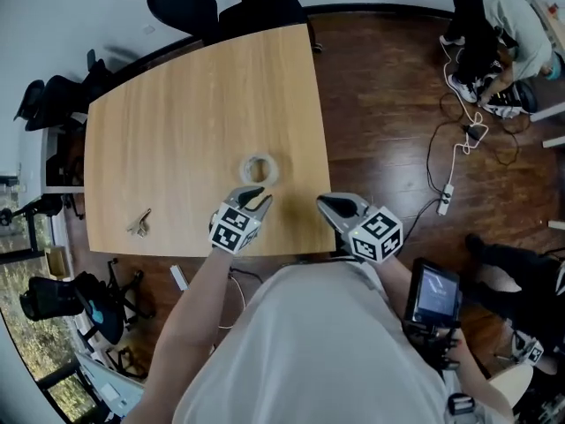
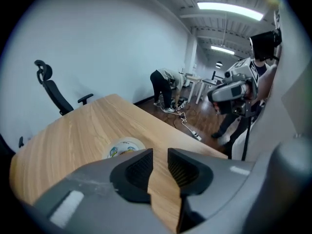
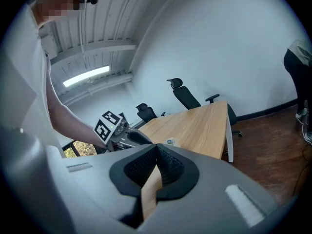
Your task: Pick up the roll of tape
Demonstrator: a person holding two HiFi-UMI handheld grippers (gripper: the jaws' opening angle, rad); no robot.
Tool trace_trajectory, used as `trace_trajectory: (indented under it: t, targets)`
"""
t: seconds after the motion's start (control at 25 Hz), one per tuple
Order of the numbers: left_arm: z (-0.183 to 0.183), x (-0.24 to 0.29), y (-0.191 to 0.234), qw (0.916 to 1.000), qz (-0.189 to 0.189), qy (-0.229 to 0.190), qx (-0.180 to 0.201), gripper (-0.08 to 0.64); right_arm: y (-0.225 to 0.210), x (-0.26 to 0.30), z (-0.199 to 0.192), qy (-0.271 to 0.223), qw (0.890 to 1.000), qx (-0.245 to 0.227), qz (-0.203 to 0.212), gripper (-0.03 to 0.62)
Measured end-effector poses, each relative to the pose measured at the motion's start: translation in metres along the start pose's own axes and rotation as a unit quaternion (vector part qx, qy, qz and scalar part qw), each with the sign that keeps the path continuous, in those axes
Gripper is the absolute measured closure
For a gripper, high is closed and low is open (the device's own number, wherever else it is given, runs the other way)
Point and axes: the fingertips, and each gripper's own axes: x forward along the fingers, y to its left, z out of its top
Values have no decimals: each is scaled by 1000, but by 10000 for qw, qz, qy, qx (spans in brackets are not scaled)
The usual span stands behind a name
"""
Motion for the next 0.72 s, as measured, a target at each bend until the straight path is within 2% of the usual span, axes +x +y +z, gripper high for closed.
trace_trajectory:
  t: [0.24,0.32,0.48,0.6,0.72]
  targets:
    - [-5,27,11,9946,-163,750,703,449,-17,-12,1,-194,9996,155,-141,586]
    - [-6,37,10,9924,-199,945,759,438,-28,-19,1,-243,9993,203,-177,586]
    - [-17,49,16,9865,-208,1418,787,372,-39,-23,2,-264,9990,284,-206,586]
    - [-29,58,27,9779,-216,1827,996,354,-43,-22,5,-238,9990,324,-208,586]
    - [-28,74,33,9615,-307,2325,1429,359,-54,-33,12,-228,9985,417,-285,586]
